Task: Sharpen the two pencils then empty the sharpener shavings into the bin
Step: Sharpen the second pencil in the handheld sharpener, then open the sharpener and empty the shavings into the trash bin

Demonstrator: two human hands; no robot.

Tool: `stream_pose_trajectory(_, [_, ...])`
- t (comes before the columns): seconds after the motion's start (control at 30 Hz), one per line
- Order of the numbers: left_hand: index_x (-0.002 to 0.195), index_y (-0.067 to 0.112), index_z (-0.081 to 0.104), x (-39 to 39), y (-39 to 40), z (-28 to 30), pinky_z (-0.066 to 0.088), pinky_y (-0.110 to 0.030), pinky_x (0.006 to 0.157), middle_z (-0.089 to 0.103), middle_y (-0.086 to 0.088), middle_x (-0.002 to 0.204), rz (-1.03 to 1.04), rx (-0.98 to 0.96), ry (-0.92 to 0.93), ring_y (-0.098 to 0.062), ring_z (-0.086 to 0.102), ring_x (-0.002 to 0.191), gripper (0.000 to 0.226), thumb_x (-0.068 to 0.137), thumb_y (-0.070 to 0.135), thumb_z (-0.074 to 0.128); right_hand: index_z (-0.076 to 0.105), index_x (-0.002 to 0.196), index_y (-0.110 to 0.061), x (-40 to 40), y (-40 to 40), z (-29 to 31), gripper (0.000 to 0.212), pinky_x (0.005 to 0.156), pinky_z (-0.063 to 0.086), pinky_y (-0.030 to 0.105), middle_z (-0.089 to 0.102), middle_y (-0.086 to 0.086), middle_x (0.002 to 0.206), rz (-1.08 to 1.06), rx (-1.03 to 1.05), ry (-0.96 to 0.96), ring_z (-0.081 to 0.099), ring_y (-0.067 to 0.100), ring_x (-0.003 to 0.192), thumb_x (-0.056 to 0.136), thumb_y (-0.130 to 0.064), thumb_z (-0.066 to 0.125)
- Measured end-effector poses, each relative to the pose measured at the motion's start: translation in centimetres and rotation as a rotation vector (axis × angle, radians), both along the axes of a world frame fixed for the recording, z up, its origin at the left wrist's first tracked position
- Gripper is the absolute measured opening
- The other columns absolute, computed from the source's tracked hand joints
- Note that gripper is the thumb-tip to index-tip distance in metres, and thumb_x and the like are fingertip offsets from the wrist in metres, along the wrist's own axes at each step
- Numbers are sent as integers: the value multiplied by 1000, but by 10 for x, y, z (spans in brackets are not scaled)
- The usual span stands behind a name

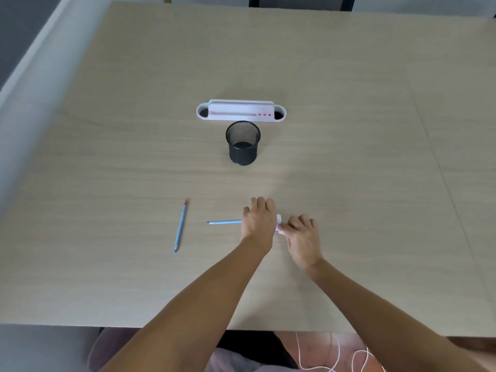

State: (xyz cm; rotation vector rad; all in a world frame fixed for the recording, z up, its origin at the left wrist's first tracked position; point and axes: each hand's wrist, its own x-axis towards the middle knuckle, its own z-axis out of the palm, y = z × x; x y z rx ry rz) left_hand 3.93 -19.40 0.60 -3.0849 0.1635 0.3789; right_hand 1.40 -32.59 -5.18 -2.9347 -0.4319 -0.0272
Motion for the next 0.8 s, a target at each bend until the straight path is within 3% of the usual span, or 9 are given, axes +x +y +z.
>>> stream_pose_trajectory(0.07, [109, 8, 41, 1, 0, -2, 41, -27, 73, 52, -8, 110, -10, -1, 16, -24, 47, 103, 49, 71, 11, 72, 67, 73, -31, 4, 2, 9, 21, 61, 28, 30, 52, -5, 66, 7, 2, 60, 48, 22, 64, 69, -11, 71])
stream_pose_trajectory(0.17, [117, 9, 37, 5, 1, 1, 40, -28, 77, 48, -8, 117, -21, -11, 63, -24, 43, 108, 61, 70, 13, 75, 68, 87, -25, 12, -2, 23, 16, 65, 44, 34, 59, 2, 77, 17, 65, 205, 56, 28, 70, 73, -22, 74])
stream_pose_trajectory(0.27, [136, 10, 21, 7, 15, 5, 41, -33, 83, 39, -9, 126, -116, -154, 136, -26, 38, 114, 105, 56, 24, 88, 46, 132, -13, 16, -8, 41, 64, 84, 44, 33, 55, 11, 108, 12, 175, 381, 54, 29, 96, 76, -28, 73])
stream_pose_trajectory(0.37, [147, 14, -3, 5, 42, 15, 29, -42, 107, 15, -12, 146, -64, -424, 204, -30, 15, 136, 126, 56, 14, 84, 30, 143, -15, 22, -3, 59, 88, 82, 39, 25, 50, 8, 113, 61, 284, 393, 52, 22, 98, 70, -29, 77])
stream_pose_trajectory(0.43, [147, 13, 1, 5, 63, 17, 16, -45, 115, 12, -12, 150, 24, -464, 226, -29, 5, 141, 105, 68, 6, 71, 33, 142, -14, 25, 10, 67, 86, 81, 40, 23, 52, 9, 114, 135, 323, 389, 54, 22, 96, 70, -28, 78])
stream_pose_trajectory(0.47, [146, 13, 10, 5, 73, 16, 12, -46, 116, 19, -11, 148, 47, -442, 253, -28, 9, 141, 90, 74, 4, 63, 37, 140, -13, 26, 17, 69, 81, 82, 39, 23, 52, 10, 117, 162, 331, 392, 55, 23, 98, 71, -27, 77])
stream_pose_trajectory(0.6, [121, 13, 47, -3, 86, 4, 26, -42, 107, 55, -7, 126, 34, -416, 281, -28, 48, 118, 28, 94, 17, 43, 45, 134, -12, 25, 36, 71, 54, 86, 41, 27, 51, 11, 126, 164, 256, 389, 55, 29, 106, 83, -15, 62])
stream_pose_trajectory(0.67, [110, 10, 51, -5, 83, 1, 37, -38, 93, 62, -10, 115, 29, -463, 255, -32, 55, 107, 20, 96, 19, 40, 46, 134, -13, 24, 37, 71, 52, 85, 41, 26, 51, 11, 128, 119, 236, 382, 55, 30, 106, 84, -11, 60])
stream_pose_trajectory(0.8, [104, 6, 54, -7, 87, 4, 36, -35, 81, 63, -14, 107, 57, -546, 304, -35, 55, 99, 22, 97, 18, 37, 49, 131, -13, 24, 37, 69, 50, 80, 41, 25, 53, 12, 124, 121, 197, 353, 58, 32, 101, 83, -9, 60])
